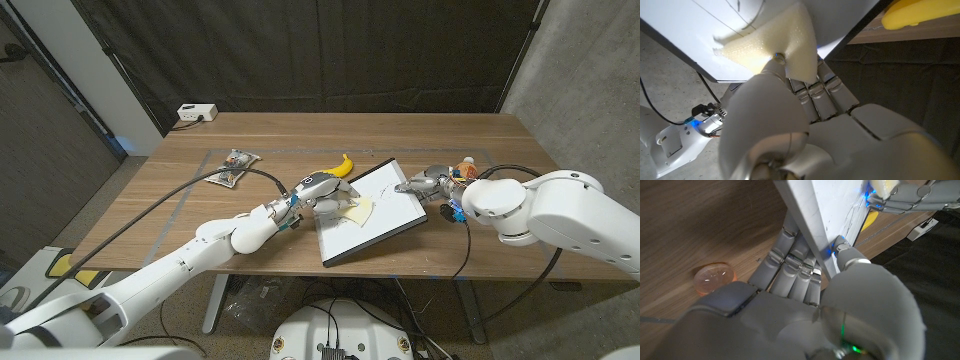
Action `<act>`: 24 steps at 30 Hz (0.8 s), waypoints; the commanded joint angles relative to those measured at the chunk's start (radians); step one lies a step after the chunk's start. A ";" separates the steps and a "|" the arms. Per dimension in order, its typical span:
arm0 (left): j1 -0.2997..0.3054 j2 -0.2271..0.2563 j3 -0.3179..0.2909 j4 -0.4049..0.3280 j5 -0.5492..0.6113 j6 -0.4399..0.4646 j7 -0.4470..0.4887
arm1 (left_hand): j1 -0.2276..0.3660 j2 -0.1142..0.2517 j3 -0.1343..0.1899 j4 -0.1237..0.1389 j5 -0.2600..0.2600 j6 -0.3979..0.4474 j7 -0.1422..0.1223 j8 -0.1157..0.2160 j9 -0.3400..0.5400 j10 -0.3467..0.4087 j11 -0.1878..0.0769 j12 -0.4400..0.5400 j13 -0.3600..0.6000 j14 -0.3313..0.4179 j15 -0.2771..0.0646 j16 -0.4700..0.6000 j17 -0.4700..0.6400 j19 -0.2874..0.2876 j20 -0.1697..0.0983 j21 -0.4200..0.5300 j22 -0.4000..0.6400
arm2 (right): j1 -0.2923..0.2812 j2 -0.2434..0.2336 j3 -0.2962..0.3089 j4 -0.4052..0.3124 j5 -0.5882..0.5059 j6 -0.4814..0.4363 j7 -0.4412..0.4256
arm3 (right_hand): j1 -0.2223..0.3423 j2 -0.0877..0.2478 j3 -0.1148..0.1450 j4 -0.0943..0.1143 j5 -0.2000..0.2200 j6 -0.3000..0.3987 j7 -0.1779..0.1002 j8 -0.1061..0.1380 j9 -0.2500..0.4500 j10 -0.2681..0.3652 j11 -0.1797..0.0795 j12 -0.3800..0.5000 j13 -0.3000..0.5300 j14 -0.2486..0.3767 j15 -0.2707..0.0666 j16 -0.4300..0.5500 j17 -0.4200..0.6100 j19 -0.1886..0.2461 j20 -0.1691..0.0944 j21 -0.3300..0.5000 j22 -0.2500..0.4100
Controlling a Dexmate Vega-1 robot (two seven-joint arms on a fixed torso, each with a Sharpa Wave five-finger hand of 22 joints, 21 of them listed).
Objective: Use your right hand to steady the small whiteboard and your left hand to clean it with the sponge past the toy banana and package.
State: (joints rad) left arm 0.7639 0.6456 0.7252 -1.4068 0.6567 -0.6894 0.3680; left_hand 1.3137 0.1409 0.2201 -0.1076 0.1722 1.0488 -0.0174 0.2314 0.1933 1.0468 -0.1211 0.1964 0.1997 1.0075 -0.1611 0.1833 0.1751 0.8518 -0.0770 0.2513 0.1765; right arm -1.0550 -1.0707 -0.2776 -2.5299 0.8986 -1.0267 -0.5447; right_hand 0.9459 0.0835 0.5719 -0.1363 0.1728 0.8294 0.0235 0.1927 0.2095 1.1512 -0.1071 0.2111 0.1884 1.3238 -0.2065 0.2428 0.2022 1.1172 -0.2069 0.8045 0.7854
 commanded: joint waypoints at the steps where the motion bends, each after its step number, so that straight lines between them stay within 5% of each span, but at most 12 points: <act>1: -0.092 -0.058 0.032 0.048 0.042 0.000 0.056 | -0.008 0.001 0.009 -0.002 0.006 0.020 0.013 0.003 0.004 -0.001 0.001 -0.002 0.004 0.001 -0.010 0.001 0.002 0.000 0.005 -0.001 0.003 | -0.026 -0.012 0.012 -0.006 0.011 0.023 0.005 | -0.003 0.004 0.008 0.002 0.005 0.001 -0.008 0.004 0.001 -0.002 0.000 -0.001 0.004 0.001 -0.001 -0.001 0.003 -0.005 -0.023 -0.003 0.004; 13: -0.122 -0.051 0.059 0.024 0.063 0.011 0.042 | -0.011 -0.001 0.011 -0.002 0.005 0.024 0.011 0.002 0.004 0.000 -0.003 -0.002 0.004 -0.002 -0.016 0.000 0.002 -0.001 0.004 -0.004 0.003 | 0.002 -0.005 -0.025 0.013 -0.004 0.036 0.025 | -0.006 0.002 0.011 0.001 0.005 0.001 -0.005 0.005 0.001 -0.001 0.001 -0.001 0.004 0.001 0.000 -0.001 0.003 -0.005 -0.023 -0.005 0.008; 24: -0.070 0.014 0.054 -0.024 0.006 -0.016 -0.033 | -0.013 -0.001 0.015 -0.002 0.005 0.023 0.010 0.000 0.004 -0.001 0.000 -0.002 0.003 -0.006 -0.014 0.000 0.002 -0.005 0.004 -0.007 0.003 | 0.037 0.011 -0.048 0.028 -0.014 0.018 0.023 | -0.008 0.002 0.014 0.001 0.005 0.001 -0.007 0.004 0.001 -0.003 0.003 -0.001 0.004 0.000 0.000 -0.001 0.004 -0.005 -0.023 -0.006 0.012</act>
State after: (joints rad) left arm 0.6588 0.6119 0.7812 -1.3907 0.7028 -0.6880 0.3921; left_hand 1.3033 0.1413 0.2269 -0.1091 0.1721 1.0546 -0.0226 0.2255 0.1932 1.0449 -0.1192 0.1964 0.1997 1.0033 -0.1569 0.1834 0.1750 0.8479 -0.0731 0.2475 0.1763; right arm -1.0477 -1.0726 -0.3041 -2.5159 0.8977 -0.9964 -0.5238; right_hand 0.9403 0.0778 0.5786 -0.1378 0.1740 0.8284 0.0245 0.1926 0.2095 1.1512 -0.1071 0.2111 0.1883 1.3239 -0.2067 0.2440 0.2021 1.1172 -0.2069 0.7992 0.7947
